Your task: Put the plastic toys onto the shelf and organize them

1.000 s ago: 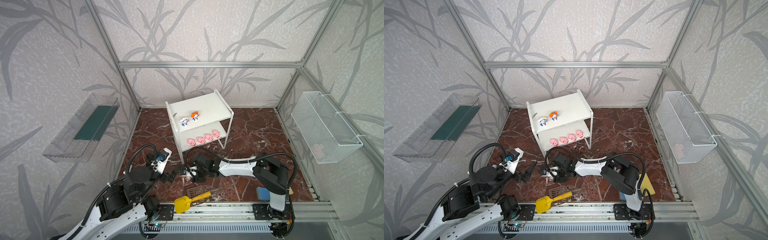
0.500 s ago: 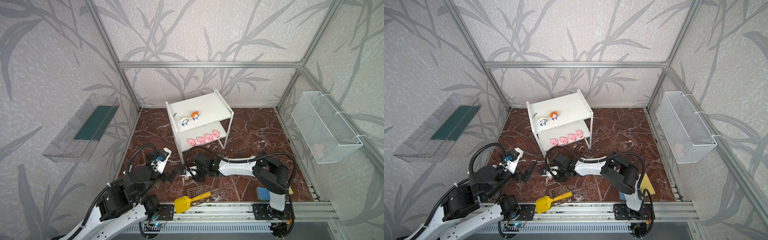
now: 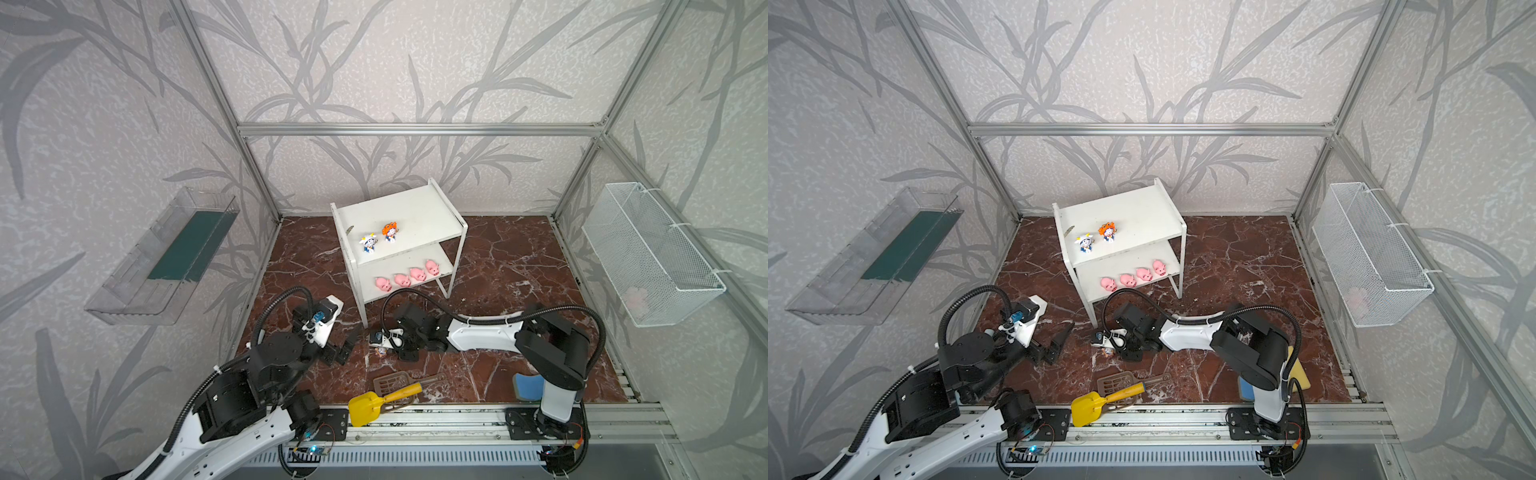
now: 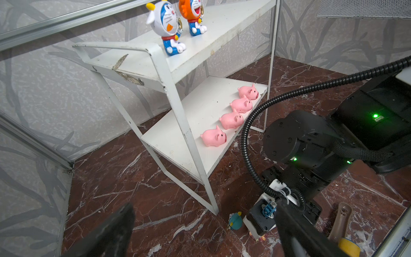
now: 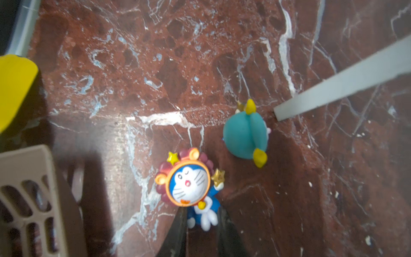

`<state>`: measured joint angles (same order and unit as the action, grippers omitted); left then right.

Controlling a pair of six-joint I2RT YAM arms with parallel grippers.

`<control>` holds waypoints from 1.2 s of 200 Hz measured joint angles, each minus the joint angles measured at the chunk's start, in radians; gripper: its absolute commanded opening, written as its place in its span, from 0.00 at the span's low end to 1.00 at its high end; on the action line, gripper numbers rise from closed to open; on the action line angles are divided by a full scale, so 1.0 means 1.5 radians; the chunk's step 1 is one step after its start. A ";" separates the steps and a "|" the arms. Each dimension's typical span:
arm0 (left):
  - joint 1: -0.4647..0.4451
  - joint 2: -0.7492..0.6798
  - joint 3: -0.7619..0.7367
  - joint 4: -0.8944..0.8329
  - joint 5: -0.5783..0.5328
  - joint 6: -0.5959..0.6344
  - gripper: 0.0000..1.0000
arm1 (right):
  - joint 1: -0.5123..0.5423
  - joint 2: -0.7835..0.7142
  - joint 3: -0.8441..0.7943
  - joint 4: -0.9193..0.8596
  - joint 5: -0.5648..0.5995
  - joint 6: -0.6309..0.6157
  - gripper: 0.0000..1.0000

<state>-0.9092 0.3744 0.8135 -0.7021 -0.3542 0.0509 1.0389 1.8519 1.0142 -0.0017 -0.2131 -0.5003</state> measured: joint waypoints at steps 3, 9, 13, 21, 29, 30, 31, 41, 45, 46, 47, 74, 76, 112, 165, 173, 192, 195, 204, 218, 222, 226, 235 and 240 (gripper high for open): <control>0.001 0.000 0.000 0.000 0.000 0.000 0.99 | -0.001 -0.003 -0.004 0.001 0.002 0.001 0.22; 0.001 0.000 0.000 0.000 0.001 0.000 0.99 | -0.002 -0.009 -0.010 0.001 0.005 0.003 0.22; 0.001 0.000 0.000 0.000 0.001 0.000 0.99 | -0.003 -0.012 -0.015 0.002 0.008 0.004 0.22; 0.001 0.000 0.000 0.000 0.001 0.000 0.99 | -0.003 -0.020 -0.026 0.004 0.014 0.009 0.22; 0.001 0.001 0.000 0.000 0.002 0.000 0.99 | -0.008 -0.031 -0.039 0.007 0.019 0.017 0.22; 0.001 0.001 0.000 0.001 0.003 0.000 0.99 | -0.009 -0.032 -0.041 0.008 0.020 0.017 0.22; 0.001 0.001 0.000 0.000 0.003 0.000 0.99 | -0.009 -0.033 -0.043 0.009 0.021 0.018 0.22; 0.001 0.001 0.000 0.001 0.004 0.000 0.99 | -0.018 -0.049 -0.064 0.016 0.029 0.032 0.22; 0.001 0.001 0.000 0.001 0.004 0.000 0.99 | -0.023 -0.056 -0.074 0.021 0.034 0.038 0.22; 0.001 0.001 0.000 0.001 0.004 0.000 0.99 | -0.024 -0.057 -0.076 0.021 0.034 0.040 0.22; 0.001 0.001 0.000 0.001 0.004 0.000 0.99 | -0.025 -0.058 -0.078 0.022 0.035 0.041 0.22; 0.002 0.002 0.000 0.003 0.005 0.000 0.99 | -0.046 -0.111 -0.142 0.040 0.097 0.102 0.23; 0.002 0.002 0.000 0.003 0.005 0.000 0.99 | -0.046 -0.115 -0.147 0.040 0.103 0.107 0.23; 0.006 0.014 0.000 0.005 0.007 0.001 0.99 | -0.034 -0.161 -0.198 0.030 0.163 0.189 0.35; 0.014 0.025 0.000 0.013 0.016 0.000 0.99 | 0.019 -0.224 -0.229 -0.027 0.169 0.253 0.60; 0.014 0.025 0.000 0.014 0.016 0.000 0.99 | 0.005 -0.235 -0.230 -0.034 0.157 0.259 0.60; 0.015 0.025 0.000 0.015 0.018 0.000 0.99 | -0.037 -0.256 -0.230 -0.035 0.126 0.268 0.60; 0.015 0.025 0.000 0.015 0.018 0.000 0.99 | -0.041 -0.259 -0.230 -0.036 0.123 0.269 0.60; 0.015 0.025 0.000 0.015 0.019 0.000 0.99 | -0.057 -0.263 -0.229 -0.038 0.114 0.269 0.60; 0.016 0.024 0.000 0.015 0.021 0.000 0.99 | -0.067 -0.263 -0.225 -0.048 0.103 0.266 0.60; 0.016 0.024 0.000 0.015 0.021 -0.001 0.99 | -0.068 -0.262 -0.223 -0.054 0.100 0.266 0.60; 0.016 0.024 0.000 0.015 0.021 0.000 0.99 | -0.068 -0.261 -0.220 -0.060 0.097 0.264 0.60; 0.016 0.024 0.000 0.015 0.022 0.000 0.99 | -0.069 -0.257 -0.213 -0.071 0.092 0.263 0.60; 0.017 0.024 0.000 0.015 0.022 0.000 0.99 | -0.070 -0.254 -0.208 -0.076 0.087 0.261 0.60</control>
<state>-0.8841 0.4110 0.8135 -0.6800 -0.3214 0.0505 0.9344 1.4704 0.7029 -0.1162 -0.0818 -0.1085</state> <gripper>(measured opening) 0.992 0.603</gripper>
